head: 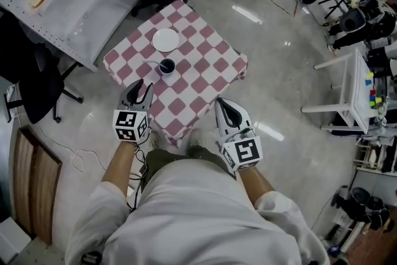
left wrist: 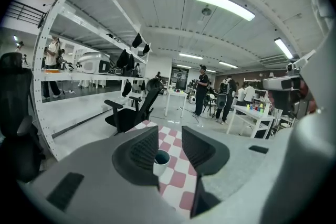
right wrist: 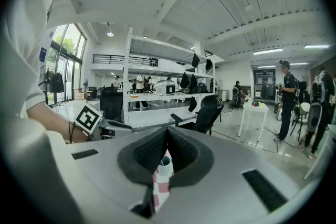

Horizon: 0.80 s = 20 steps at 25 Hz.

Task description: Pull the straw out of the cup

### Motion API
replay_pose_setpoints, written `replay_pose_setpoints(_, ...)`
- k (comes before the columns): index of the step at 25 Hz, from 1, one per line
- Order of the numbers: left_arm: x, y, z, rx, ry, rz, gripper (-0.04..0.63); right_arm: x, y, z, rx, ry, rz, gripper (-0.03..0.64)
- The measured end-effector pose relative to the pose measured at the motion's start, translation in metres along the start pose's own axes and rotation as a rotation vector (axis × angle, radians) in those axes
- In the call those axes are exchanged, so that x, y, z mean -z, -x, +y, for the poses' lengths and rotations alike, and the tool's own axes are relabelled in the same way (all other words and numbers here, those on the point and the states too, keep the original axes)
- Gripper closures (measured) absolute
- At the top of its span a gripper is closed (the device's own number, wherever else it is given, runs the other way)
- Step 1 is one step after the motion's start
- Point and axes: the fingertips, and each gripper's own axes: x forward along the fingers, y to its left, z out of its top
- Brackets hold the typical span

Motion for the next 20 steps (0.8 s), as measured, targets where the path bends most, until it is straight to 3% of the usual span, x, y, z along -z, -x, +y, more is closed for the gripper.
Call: replay_pose_setpoints(20, 0.072, -0.092, 0.044, -0.013, 0.097, 0.179, 0.465, 0.007, 0.005, -0.028, 0.065, 0.010, 0.042, 0.614)
